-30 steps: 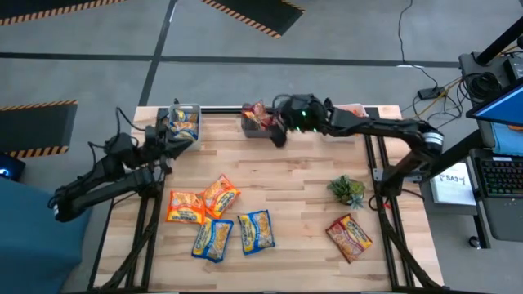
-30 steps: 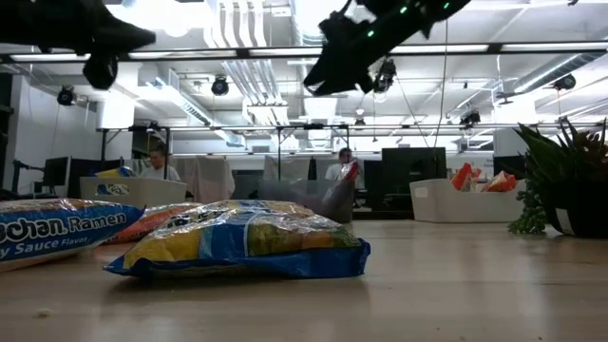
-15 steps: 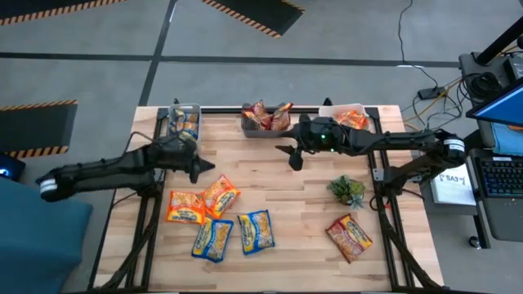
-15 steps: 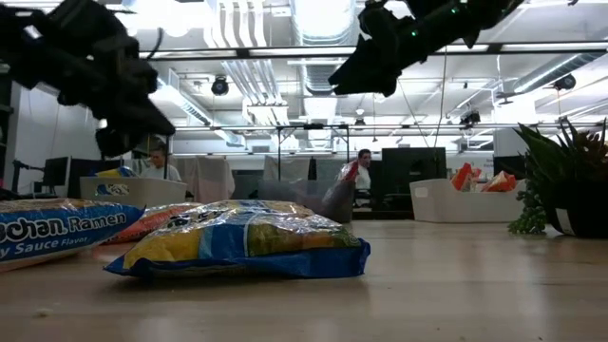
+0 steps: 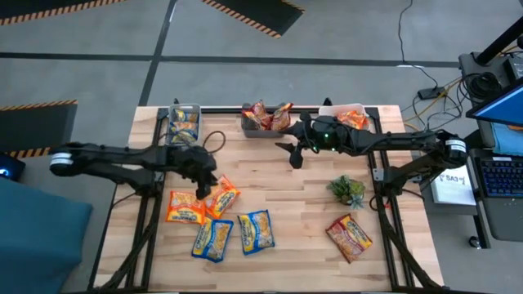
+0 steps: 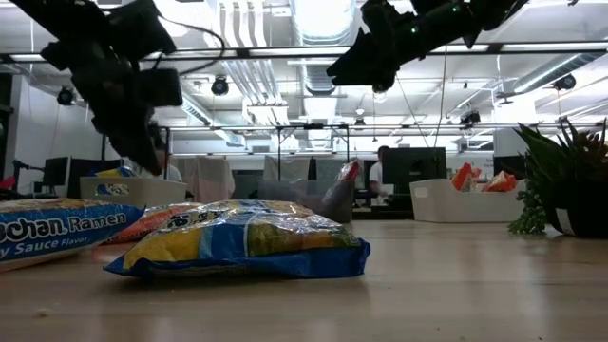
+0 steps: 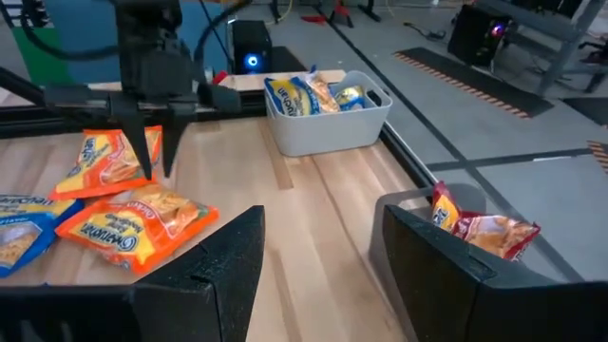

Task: Sort Maruchan noodles
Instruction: Put the orange noodle pack into the white bin

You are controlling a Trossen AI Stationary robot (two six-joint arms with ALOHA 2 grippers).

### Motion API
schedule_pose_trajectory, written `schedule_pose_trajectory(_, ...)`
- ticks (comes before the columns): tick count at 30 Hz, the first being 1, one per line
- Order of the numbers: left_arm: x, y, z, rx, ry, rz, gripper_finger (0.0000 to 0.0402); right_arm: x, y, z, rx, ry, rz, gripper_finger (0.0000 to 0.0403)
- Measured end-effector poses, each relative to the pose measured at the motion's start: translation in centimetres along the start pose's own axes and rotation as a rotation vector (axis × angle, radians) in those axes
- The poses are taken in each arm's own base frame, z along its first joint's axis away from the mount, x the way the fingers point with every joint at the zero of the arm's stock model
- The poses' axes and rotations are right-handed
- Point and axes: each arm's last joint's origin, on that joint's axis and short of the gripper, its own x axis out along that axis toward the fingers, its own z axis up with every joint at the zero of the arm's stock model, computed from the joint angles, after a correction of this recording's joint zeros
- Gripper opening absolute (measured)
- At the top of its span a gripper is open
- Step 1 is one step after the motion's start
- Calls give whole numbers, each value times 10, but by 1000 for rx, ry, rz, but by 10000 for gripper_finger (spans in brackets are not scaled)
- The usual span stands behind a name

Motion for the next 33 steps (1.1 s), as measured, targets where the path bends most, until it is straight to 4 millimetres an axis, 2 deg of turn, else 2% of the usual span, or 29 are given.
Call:
schedule_pose_trajectory(10,34,8,-6,-46,146,90,236,0,2,-2,27,8,64,203)
schedule_pose_trajectory(13,45,10,-4,-33,149,93,264,0,2,-2,28,9,64,203)
schedule_pose_trajectory(16,56,11,-4,-29,159,95,268,0,2,-2,35,8,74,203)
schedule_pose_trajectory(19,65,12,-5,-12,179,98,250,0,3,-2,38,11,84,203)
schedule_pose_trajectory(22,70,11,-3,24,186,102,202,0,4,-4,45,25,90,203)
schedule_pose_trajectory(25,70,9,4,76,166,79,121,1,5,-9,79,46,93,203)
schedule_pose_trajectory(28,66,6,11,149,139,66,28,5,7,-21,186,82,95,203)
schedule_pose_trajectory(33,58,-2,42,268,-43,116,17,26,10,-49,441,208,82,209)
